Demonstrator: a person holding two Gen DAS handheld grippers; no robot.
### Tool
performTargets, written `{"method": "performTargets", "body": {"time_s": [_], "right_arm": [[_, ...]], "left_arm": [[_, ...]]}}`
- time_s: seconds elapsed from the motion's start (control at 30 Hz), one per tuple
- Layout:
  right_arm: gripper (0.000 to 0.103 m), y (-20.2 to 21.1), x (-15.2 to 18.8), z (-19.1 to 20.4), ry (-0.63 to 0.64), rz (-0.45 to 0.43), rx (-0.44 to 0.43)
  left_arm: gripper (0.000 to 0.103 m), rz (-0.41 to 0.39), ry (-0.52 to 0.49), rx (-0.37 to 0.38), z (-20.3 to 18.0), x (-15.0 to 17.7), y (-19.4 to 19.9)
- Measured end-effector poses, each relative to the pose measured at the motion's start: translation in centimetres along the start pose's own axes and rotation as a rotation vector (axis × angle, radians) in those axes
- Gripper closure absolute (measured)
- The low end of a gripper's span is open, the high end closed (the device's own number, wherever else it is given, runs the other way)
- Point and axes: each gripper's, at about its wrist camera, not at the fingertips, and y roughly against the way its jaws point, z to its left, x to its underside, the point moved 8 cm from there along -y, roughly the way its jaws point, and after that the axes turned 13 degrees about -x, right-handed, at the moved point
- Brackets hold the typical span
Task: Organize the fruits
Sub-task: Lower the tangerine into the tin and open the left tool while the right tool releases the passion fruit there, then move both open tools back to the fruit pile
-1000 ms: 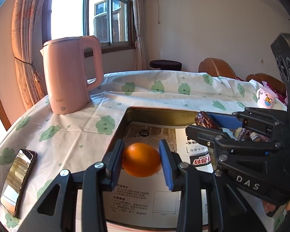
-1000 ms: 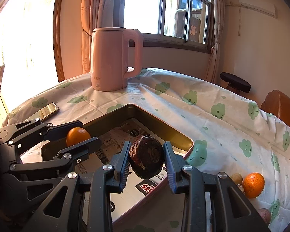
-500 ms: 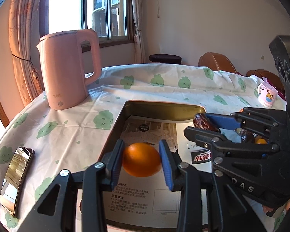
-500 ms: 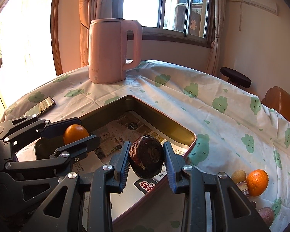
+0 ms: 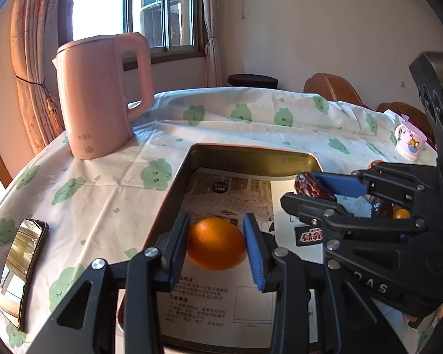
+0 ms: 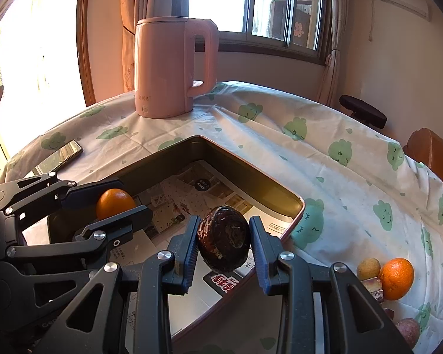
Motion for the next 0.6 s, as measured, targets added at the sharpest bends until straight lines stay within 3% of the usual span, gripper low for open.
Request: {"method": "performTargets", "body": {"time_s": [0.27,0.47,0.6], "right_arm": [[0.067,-0.3,0.2,-0.2,-0.015,0.006,-0.017],[0.058,0.1,0.1,-0.5,-0.015,-0.013,0.000],[0.056,0.7,0.1,-0.5,-0.018,-0.030,0.010]], "left_arm": [[0.065,0.000,-0.005,-0.007,0.0,0.0,0.0],[0.063,-0.027,-0.001,-0.004,0.0,-0.2,0.5],[0.054,-0.056,0.012,-0.016,0.4,-0.4,1.0]]}}
